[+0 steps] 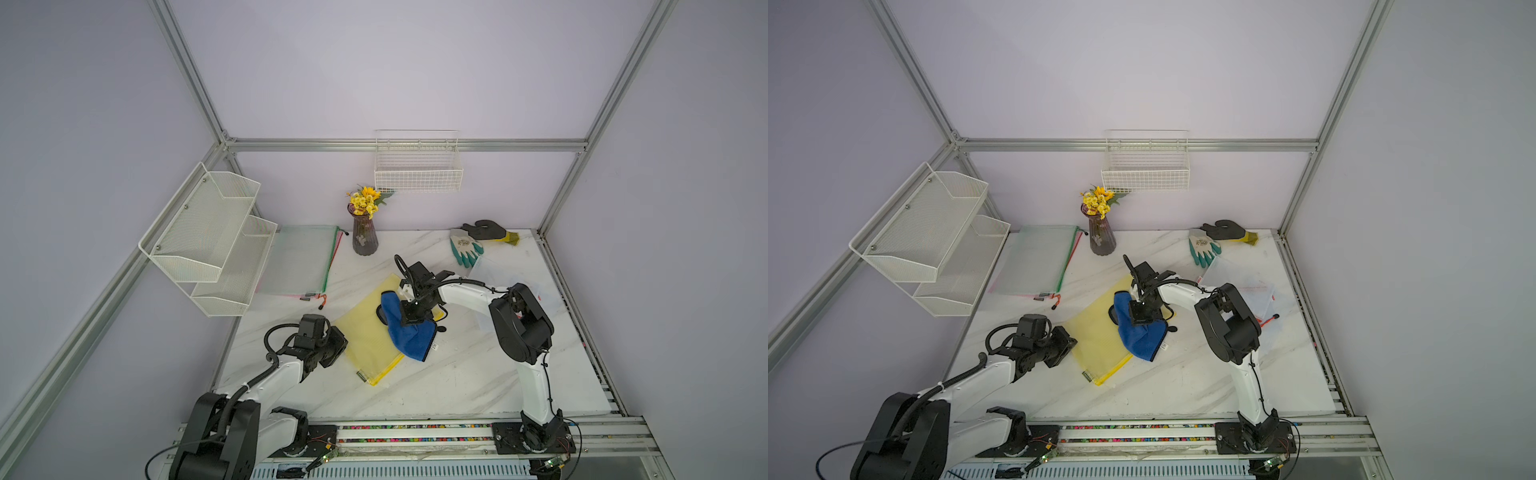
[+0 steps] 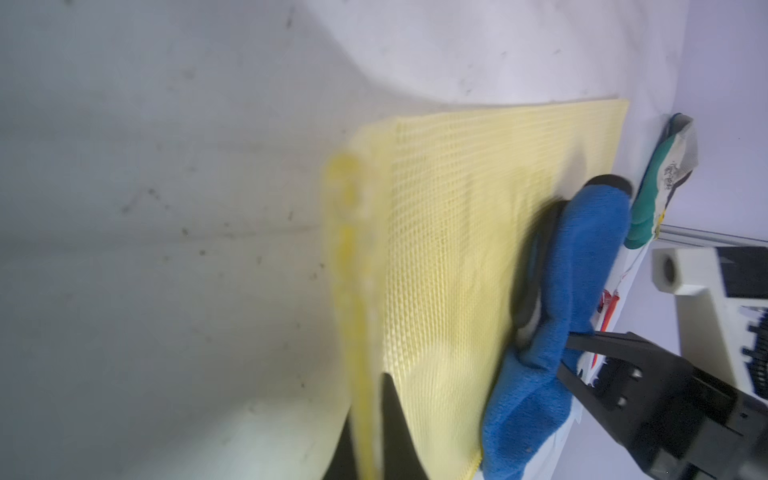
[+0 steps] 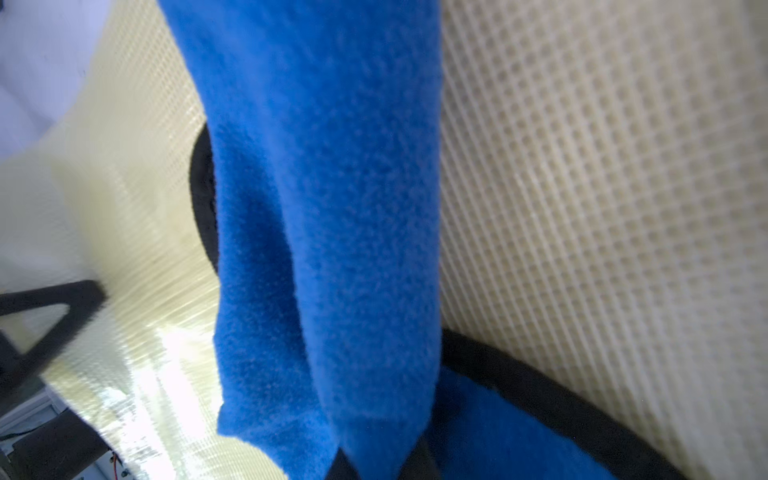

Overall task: Wipe the document bag
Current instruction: Adjust the document bag at the center of the board.

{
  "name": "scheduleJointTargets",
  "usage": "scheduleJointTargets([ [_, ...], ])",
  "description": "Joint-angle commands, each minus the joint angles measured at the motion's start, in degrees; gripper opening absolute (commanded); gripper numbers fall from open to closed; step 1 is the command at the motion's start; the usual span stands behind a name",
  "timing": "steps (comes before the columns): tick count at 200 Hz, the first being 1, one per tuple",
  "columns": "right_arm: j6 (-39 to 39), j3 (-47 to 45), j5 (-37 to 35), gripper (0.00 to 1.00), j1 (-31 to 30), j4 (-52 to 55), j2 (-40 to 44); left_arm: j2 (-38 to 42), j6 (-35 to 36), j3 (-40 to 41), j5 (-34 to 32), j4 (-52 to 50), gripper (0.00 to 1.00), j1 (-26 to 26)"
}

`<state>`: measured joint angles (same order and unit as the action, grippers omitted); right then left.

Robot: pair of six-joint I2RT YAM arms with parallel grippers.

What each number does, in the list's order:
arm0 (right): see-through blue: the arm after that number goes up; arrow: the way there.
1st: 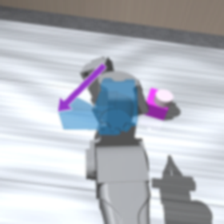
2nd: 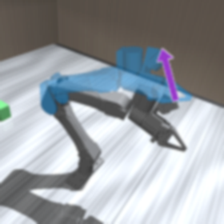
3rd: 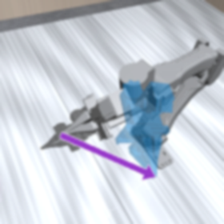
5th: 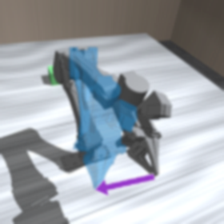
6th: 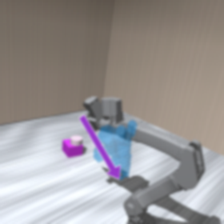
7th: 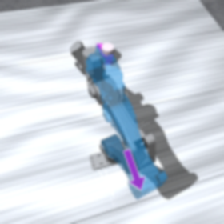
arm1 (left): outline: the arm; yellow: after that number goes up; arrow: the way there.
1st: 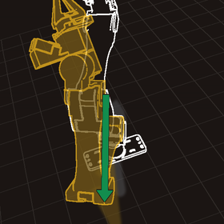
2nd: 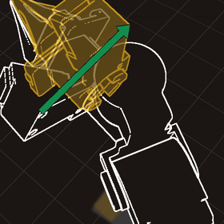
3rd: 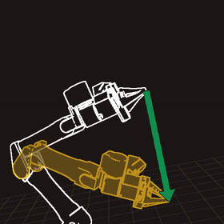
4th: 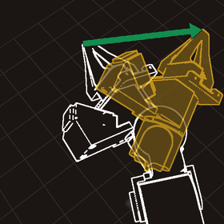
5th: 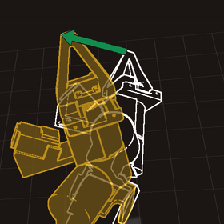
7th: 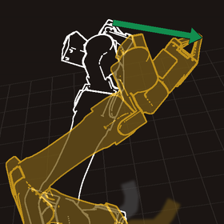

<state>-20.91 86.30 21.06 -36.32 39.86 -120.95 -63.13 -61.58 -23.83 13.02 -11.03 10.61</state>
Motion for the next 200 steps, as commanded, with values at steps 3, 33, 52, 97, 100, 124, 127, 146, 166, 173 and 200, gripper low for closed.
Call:
scheduleJointTargets([
  [3, -2.94, -0.88, -7.12, 0.0, 0.17, 9.18, 1.01, 8.97, 6.98, -10.84, -11.75, -15.97, 0.0, -0.54],
  [33, -4.89, 1.57, -10.22, 0.0, 3.32, 11.31, 7.53, 11.26, 16.47, -31.0, -19.97, -36.92, 0.0, -1.28],
  [52, -5.56, 2.54, -11.66, 0.0, 5.54, 11.86, 9.71, 8.91, 20.92, -44.16, -24.53, -49.83, 0.0, -1.29],
  [97, -5.12, 5.7, -11.77, 0.0, 7.85, 11.83, 8.54, 7.51, 29.55, -61.73, -34.96, -60.93, 0.0, -1.3],
  [100, -5.19, 5.83, -11.61, 0.0, 7.92, 11.87, 8.46, 6.97, 30.26, -62.56, -34.96, -61.41, 0.0, -1.3],
  [124, -5.18, 5.67, -12.16, 0.0, 8.33, 11.75, 9.07, 0.98, 33.35, -66.83, -30.43, -63.6, 0.0, 0.29],
  [127, -5.13, 5.56, -12.4, 0.0, 8.36, 11.69, 9.24, 0.1, 33.43, -67.2, -29.75, -63.59, 0.0, 0.94],
  [146, -5.16, 4.32, -14.61, 0.0, 8.52, 11.55, 11.03, -6.38, 33.79, -68.8, -30.84, -63.6, 0.0, 9.89],
  [166, -5.19, 3.32, -17.52, 0.0, 8.72, 11.45, 13.7, -14.88, 32.24, -68.11, -25.11, -60.18, 0.0, 17.73],
  [173, -5.2, 3.42, -18.68, 0.0, 8.78, 11.6, 14.78, -17.12, 31.75, -67.26, -22.84, -57.89, 0.0, 20.04],
  [200, -5.15, 3.8, -21.37, 0.0, 8.81, 11.82, 19.13, -26.44, 28.1, -60.25, -10.27, -41.96, 0.0, 24.65],
])
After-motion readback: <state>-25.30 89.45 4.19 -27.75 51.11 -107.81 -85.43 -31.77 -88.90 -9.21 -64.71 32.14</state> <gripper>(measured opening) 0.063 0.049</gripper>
